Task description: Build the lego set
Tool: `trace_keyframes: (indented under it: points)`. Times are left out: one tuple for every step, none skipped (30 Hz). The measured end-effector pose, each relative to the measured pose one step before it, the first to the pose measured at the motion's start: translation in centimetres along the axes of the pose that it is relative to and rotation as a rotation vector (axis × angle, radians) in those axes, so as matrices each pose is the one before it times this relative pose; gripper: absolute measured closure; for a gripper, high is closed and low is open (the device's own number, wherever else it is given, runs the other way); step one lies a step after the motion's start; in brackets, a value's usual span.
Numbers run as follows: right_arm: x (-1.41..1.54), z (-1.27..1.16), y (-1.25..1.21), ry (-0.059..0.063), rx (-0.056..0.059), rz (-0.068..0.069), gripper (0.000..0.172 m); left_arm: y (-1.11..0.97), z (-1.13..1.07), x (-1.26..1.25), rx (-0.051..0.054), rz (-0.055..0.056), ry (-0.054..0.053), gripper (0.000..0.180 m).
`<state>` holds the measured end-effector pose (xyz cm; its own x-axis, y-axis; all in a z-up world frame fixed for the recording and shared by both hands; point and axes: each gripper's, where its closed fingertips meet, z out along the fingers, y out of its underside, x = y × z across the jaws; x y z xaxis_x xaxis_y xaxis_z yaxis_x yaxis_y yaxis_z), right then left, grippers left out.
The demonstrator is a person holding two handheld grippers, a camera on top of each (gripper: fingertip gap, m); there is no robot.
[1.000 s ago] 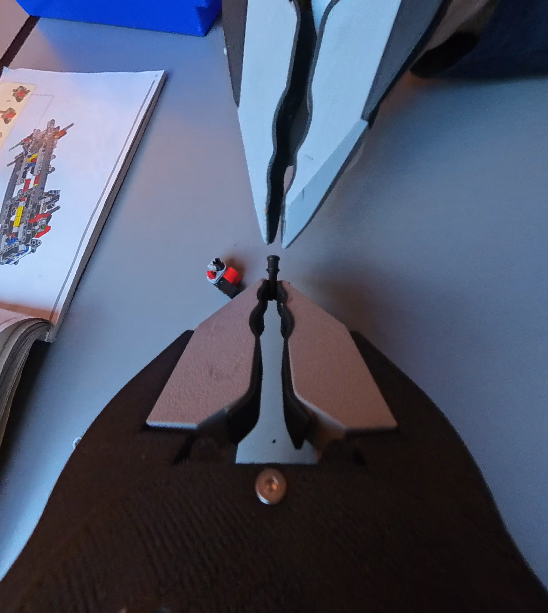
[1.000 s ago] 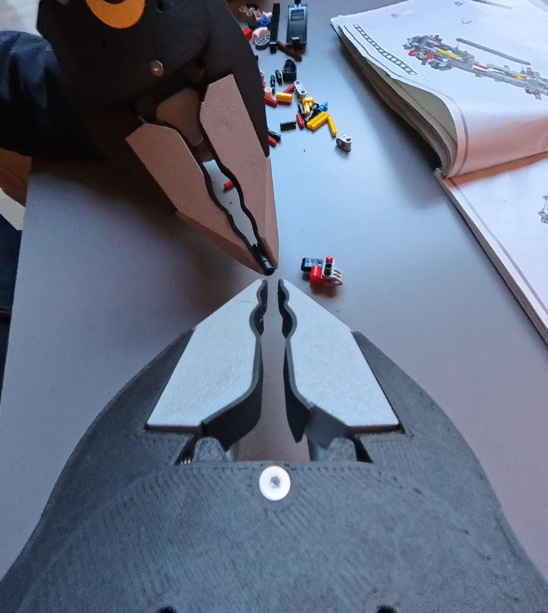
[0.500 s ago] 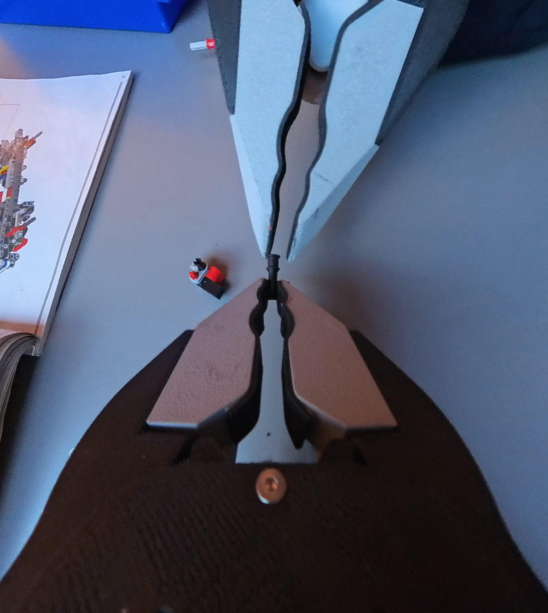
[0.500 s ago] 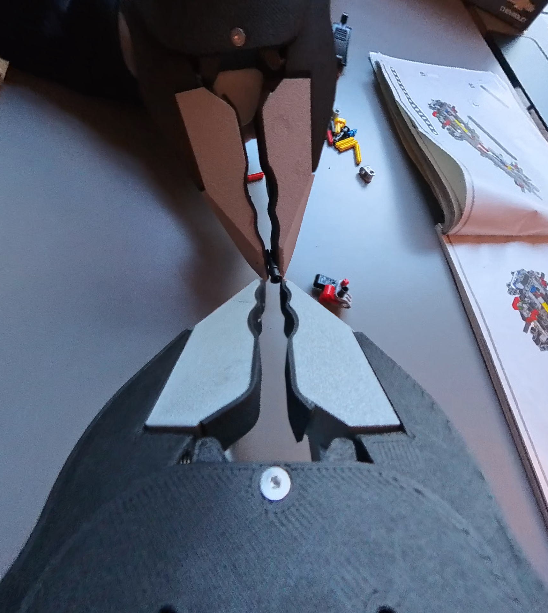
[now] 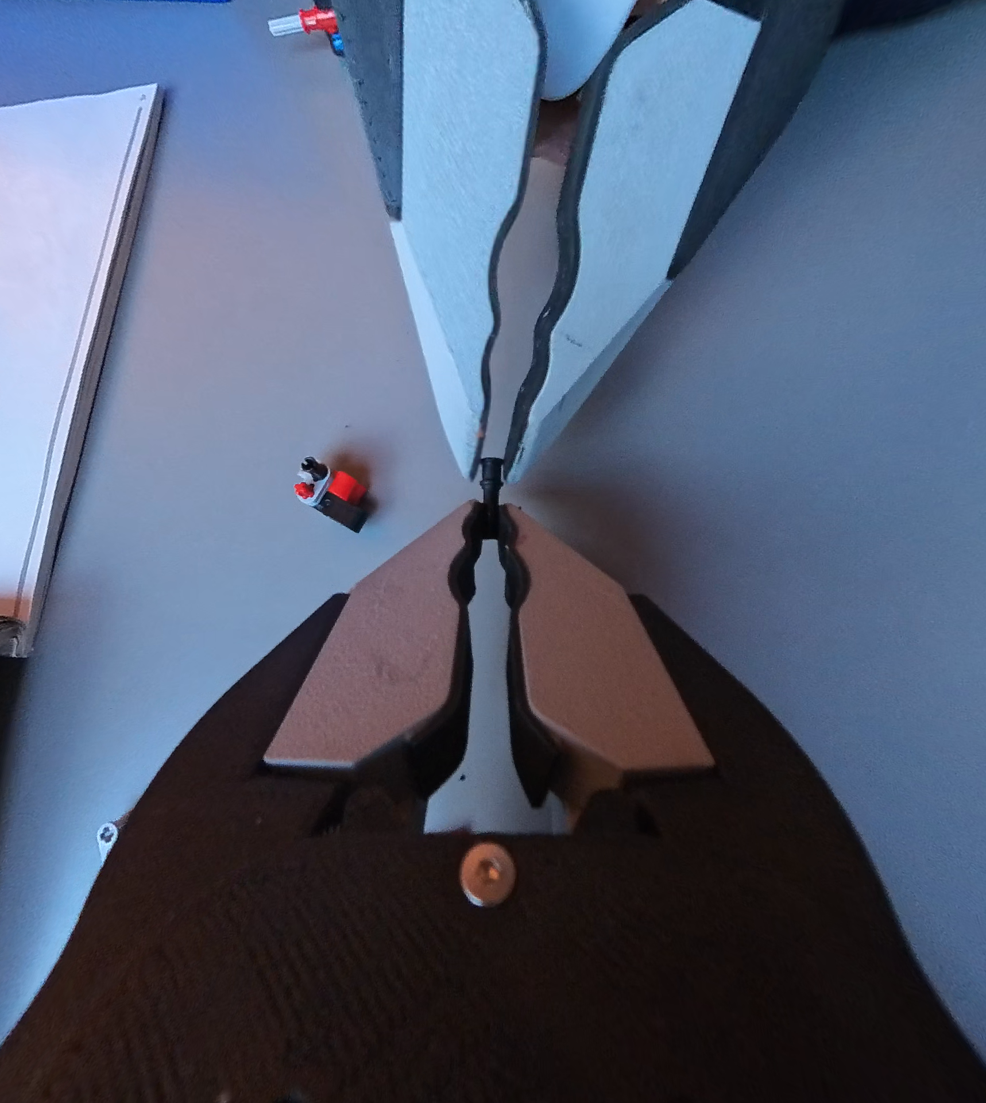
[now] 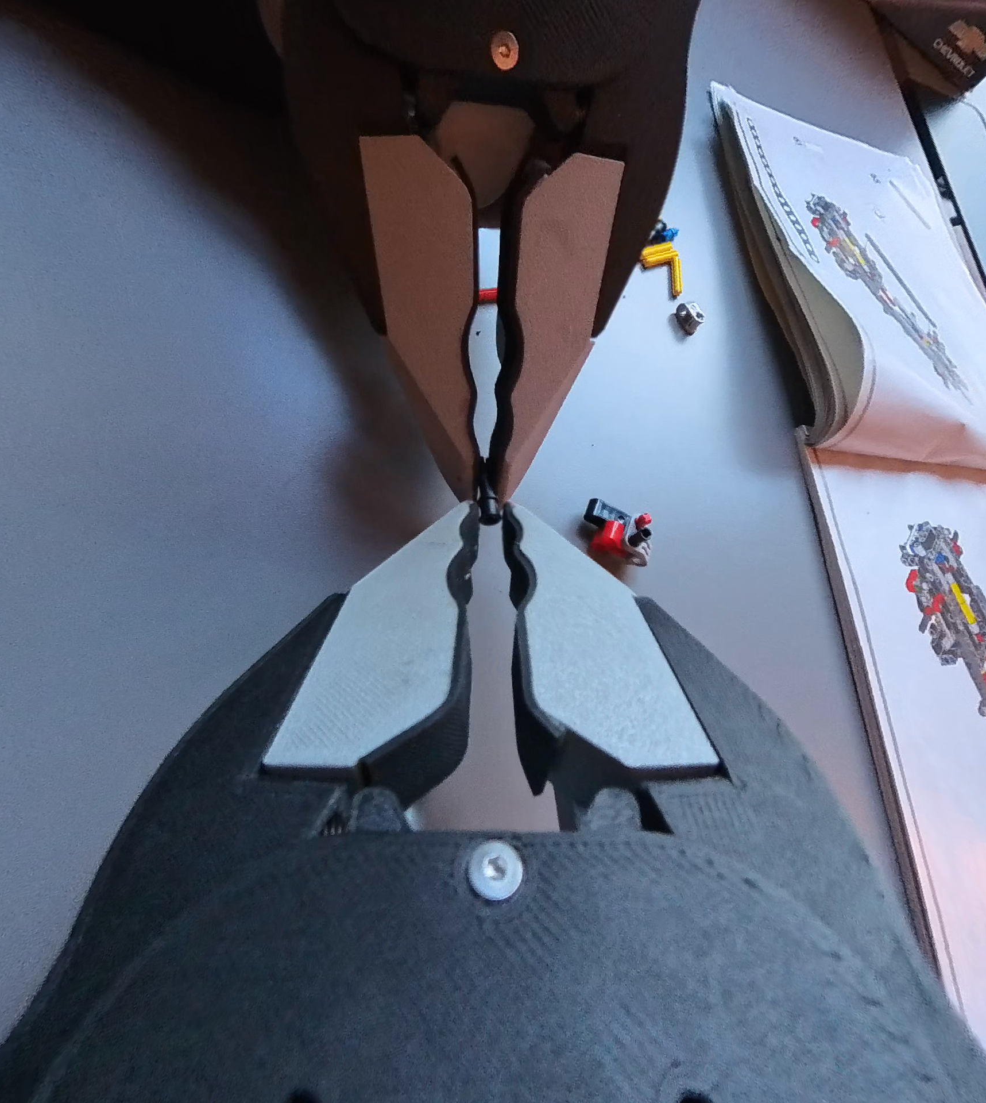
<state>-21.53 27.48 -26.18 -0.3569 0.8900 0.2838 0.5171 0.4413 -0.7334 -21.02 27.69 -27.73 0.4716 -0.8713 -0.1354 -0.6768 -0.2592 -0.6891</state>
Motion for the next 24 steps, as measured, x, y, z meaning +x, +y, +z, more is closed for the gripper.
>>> trace_keyframes:
  points:
    - [-0.028, 0.027, 0.047, 0.0009, -0.0040, -0.0053, 0.167, 0.010, 0.012, 0.018, -0.0020, 0.0012, -0.0002, 0.178]
    - [-0.028, 0.017, 0.020, 0.0006, -0.0025, -0.0045, 0.167, 0.015, 0.019, 0.015, -0.0008, -0.0004, 0.0009, 0.178]
    - [-0.016, -0.007, 0.019, 0.0014, -0.0015, -0.0044, 0.167, -0.011, 0.016, 0.011, 0.0010, -0.0010, -0.0008, 0.178]
    - [0.040, -0.023, 0.015, 0.0042, -0.0016, -0.0034, 0.168, -0.042, -0.011, -0.080, 0.0033, -0.0003, -0.0062, 0.178]
    - [0.137, -0.034, -0.011, 0.0075, 0.0004, 0.0016, 0.168, -0.062, -0.052, -0.191, 0.0054, 0.0038, -0.0133, 0.178]
    - [0.253, 0.000, 0.070, 0.0072, -0.0019, 0.0155, 0.168, -0.003, -0.169, -0.360, 0.0022, 0.0073, -0.0208, 0.178]
    - [0.364, -0.010, 0.345, 0.0063, -0.0159, 0.0295, 0.168, 0.177, -0.244, -0.572, -0.0064, 0.0061, -0.0270, 0.176]
    - [0.497, -0.011, 0.520, 0.0081, -0.0209, 0.0333, 0.168, 0.175, -0.290, -0.739, 0.0007, -0.0028, -0.0269, 0.173]
    - [0.607, -0.043, 0.535, 0.0124, -0.0162, 0.0357, 0.168, 0.117, -0.288, -0.683, 0.0110, -0.0156, -0.0112, 0.170]
    - [0.653, -0.036, 0.456, 0.0118, -0.0084, 0.0415, 0.168, 0.164, -0.263, -0.555, 0.0038, -0.0251, 0.0088, 0.166]
    - [0.483, -0.043, 0.346, 0.0003, -0.0017, 0.0467, 0.168, 0.364, -0.181, -0.488, -0.0208, -0.0223, 0.0188, 0.160]
    - [0.306, -0.030, 0.228, -0.0111, 0.0021, 0.0478, 0.168, 0.484, -0.141, -0.589, -0.0409, -0.0091, 0.0158, 0.156]
    - [0.203, -0.024, 0.180, -0.0140, 0.0008, 0.0446, 0.168, 0.261, -0.138, -0.906, -0.0357, 0.0084, -0.0070, 0.155]
    - [0.144, -0.008, 0.149, -0.0118, -0.0010, 0.0349, 0.168, -0.112, -0.085, -0.780, -0.0168, 0.0272, -0.0005, 0.153]
    - [0.135, -0.004, 0.109, -0.0064, -0.0026, 0.0228, 0.168, -0.306, 0.052, -0.482, -0.0062, 0.0274, 0.0171, 0.146]
    - [0.059, -0.018, 0.053, -0.0033, -0.0017, 0.0104, 0.168, -0.345, 0.197, -0.156, -0.0052, 0.0236, 0.0369, 0.139]
    - [-0.012, -0.011, -0.047, -0.0001, 0.0021, -0.0012, 0.168, -0.241, 0.311, 0.029, -0.0129, 0.0219, 0.0474, 0.138]
    - [-0.019, -0.013, -0.100, 0.0047, 0.0047, -0.0080, 0.168, -0.186, 0.390, 0.057, -0.0108, 0.0296, 0.0425, 0.137]
    - [0.022, 0.026, -0.083, 0.0078, 0.0031, -0.0069, 0.168, -0.063, 0.448, -0.024, -0.0125, 0.0343, 0.0310, 0.137]
    - [-0.034, 0.071, -0.020, 0.0031, -0.0011, -0.0021, 0.168, 0.027, 0.470, -0.165, -0.0123, 0.0315, 0.0190, 0.137]
    - [-0.083, 0.105, 0.040, -0.0016, -0.0038, 0.0014, 0.168, 0.009, 0.441, -0.111, -0.0069, 0.0229, 0.0201, 0.136]
    - [-0.079, 0.122, 0.055, -0.0023, -0.0041, 0.0023, 0.168, -0.055, 0.360, -0.068, -0.0009, 0.0136, 0.0208, 0.135]
    - [-0.064, 0.137, 0.075, -0.0025, -0.0047, 0.0025, 0.168, -0.114, 0.261, 0.024, 0.0038, 0.0090, 0.0239, 0.136]
    - [-0.006, 0.115, 0.089, 0.0006, -0.0057, 0.0033, 0.168, -0.173, 0.160, 0.101, 0.0076, 0.0078, 0.0242, 0.136]
